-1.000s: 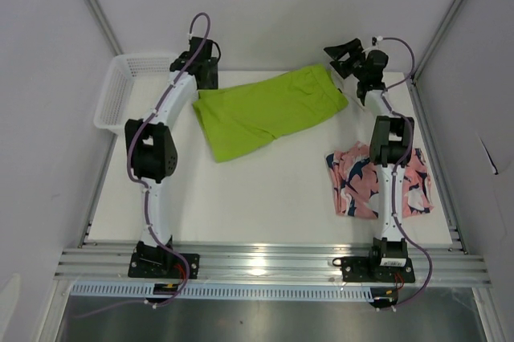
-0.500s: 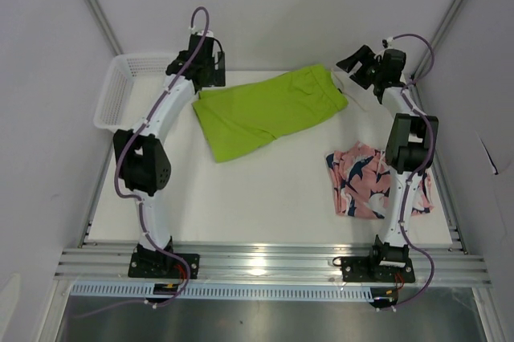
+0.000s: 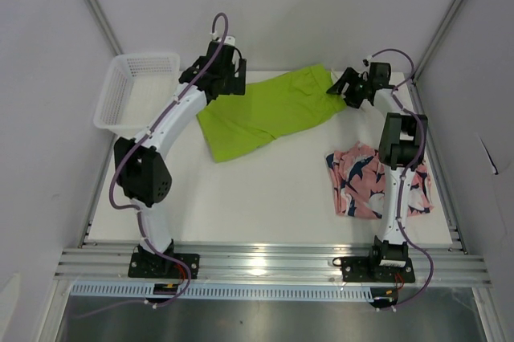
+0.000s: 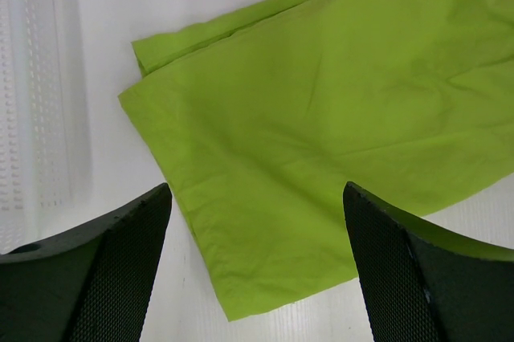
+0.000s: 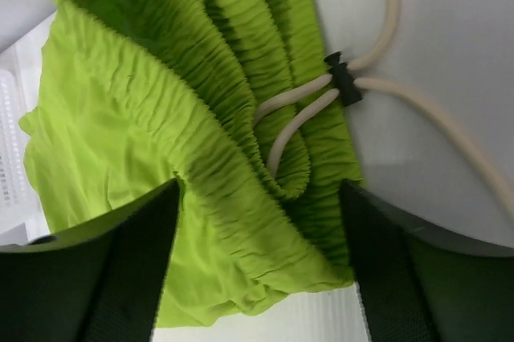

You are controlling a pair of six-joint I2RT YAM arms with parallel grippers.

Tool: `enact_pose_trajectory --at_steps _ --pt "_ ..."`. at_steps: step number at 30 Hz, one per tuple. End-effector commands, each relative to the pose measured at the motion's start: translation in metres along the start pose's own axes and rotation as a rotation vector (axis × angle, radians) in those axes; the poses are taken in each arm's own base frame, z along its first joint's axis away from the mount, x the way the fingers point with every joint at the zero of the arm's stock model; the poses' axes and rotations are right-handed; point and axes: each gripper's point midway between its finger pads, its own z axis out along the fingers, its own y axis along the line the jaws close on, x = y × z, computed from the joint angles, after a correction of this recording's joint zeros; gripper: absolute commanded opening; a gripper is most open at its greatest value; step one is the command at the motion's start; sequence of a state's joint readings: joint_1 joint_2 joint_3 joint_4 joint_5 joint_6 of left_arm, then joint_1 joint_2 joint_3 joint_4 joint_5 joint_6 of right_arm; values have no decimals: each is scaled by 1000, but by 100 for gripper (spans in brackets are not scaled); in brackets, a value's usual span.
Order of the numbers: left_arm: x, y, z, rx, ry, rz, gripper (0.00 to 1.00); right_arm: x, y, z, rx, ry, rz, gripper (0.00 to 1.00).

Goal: Fold and stack the shorts
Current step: Fold the shorts

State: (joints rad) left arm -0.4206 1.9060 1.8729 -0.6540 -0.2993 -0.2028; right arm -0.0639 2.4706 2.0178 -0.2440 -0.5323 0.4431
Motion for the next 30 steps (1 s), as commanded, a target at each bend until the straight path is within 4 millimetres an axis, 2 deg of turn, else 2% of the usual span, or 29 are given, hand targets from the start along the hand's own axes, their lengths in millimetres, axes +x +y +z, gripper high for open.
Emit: enact_pose_trajectory --at_steps 1,3,4,6,7,9,11,12,13,14,15,16,17,19,20,21,22,23,24,26,28,29,30 --pt "-23 0 -28 26 -73 -46 89 8 4 4 -20 64 4 78" --pt "-21 -2 -31 31 -70 -41 89 19 2 7 -20 95 19 63" --pt "-22 -4 -32 33 -73 -41 89 24 6 6 -25 106 21 59" --pt "-20 -4 -35 36 -73 -43 89 31 9 4 -38 105 20 36" --pt "-15 -5 -35 34 -62 -38 89 44 13 -3 -39 124 38 31" --pt "-12 -7 -38 39 -65 -43 89 53 22 -10 -56 118 29 25" --pt "-5 -9 -38 45 -57 -42 89 75 31 -23 -46 140 28 20" --pt "-9 -11 -44 57 -75 -52 88 89 43 -25 -50 153 15 18" --pt "-1 -14 -42 66 -59 -46 88 109 50 -36 -48 175 14 18" --pt "-1 -16 -44 73 -62 -47 89 126 62 -37 -42 188 -12 17" --pt "2 -20 -45 83 -62 -43 89 140 69 -42 -38 199 -24 16" --pt "4 -22 -47 93 -61 -40 89 160 74 -54 -36 206 -36 16" --pt "7 -25 -47 102 -57 -35 89 180 90 -57 -36 220 -59 16" --pt "16 -32 -48 119 -48 -19 89 208 101 -65 -18 225 -90 15" --pt "22 -34 -46 126 -35 -11 89 229 105 -79 -7 241 -94 19" --pt "26 -38 -47 140 -31 -2 88 255 124 -84 -29 272 -136 27" --pt "24 -40 -48 153 -45 -2 89 266 132 -88 -43 277 -150 33" --pt "37 -43 -45 170 -21 8 88 278 139 -99 -51 289 -146 43" --pt "39 -47 -45 188 -22 12 88 290 148 -104 -69 309 -158 50" --pt "46 -54 -45 222 -13 18 88 288 162 -111 -119 291 -159 60" --pt "57 -61 -44 249 4 34 88 281 172 -125 -157 265 -156 62" --pt "57 -64 -45 262 -8 37 88 278 174 -129 -168 254 -157 63" --pt "66 -69 -45 283 7 51 88 272 179 -138 -183 229 -161 63"
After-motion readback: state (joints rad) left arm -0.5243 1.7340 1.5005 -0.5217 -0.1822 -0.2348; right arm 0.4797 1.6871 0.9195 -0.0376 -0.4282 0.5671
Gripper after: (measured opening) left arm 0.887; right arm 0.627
